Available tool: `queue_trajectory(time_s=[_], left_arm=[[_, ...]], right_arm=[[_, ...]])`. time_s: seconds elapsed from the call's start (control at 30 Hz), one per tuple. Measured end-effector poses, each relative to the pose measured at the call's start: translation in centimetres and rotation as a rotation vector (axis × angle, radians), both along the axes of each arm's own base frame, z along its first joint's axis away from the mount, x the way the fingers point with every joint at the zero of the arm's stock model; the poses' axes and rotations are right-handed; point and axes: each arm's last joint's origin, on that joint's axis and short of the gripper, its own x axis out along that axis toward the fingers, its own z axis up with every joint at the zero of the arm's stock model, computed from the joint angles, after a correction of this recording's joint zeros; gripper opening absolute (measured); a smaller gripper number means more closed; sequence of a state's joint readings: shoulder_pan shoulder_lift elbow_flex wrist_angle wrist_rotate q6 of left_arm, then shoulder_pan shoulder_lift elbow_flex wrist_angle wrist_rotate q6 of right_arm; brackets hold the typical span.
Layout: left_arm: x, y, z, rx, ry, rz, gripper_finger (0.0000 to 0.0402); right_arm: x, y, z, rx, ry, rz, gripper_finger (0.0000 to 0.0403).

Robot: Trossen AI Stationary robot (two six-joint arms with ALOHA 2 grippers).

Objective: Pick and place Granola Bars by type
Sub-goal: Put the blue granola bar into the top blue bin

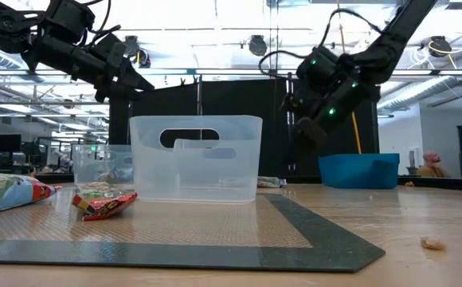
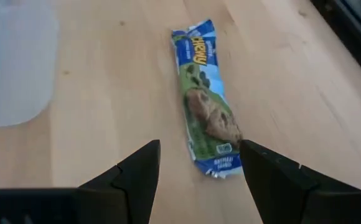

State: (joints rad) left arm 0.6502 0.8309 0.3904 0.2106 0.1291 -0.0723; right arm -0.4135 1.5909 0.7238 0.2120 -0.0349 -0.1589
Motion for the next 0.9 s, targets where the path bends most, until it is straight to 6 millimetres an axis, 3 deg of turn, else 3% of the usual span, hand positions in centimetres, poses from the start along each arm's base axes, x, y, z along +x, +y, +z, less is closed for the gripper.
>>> queue_trajectory(time_s=[0.4,0.73,0.9], left_arm=[[0.0,0.0,0.0,-0.004,0.002,-0.001,0.0278],[0.0,0.0,-0.1,-0.009,0.005,-0.001,0.0278],[0.0,0.0,-0.1,-0.009,0.007,-0.001,0.0278]], right_arm=[[2.1,-2.6,-2.0,0.025,0.06,-0.046,0.0212],[2.2,-2.5,-2.7,0.057,0.091,-0.028,0.021],[2.1,-2.4,-2.8,0.061,0.102,-0.028,0.0175]])
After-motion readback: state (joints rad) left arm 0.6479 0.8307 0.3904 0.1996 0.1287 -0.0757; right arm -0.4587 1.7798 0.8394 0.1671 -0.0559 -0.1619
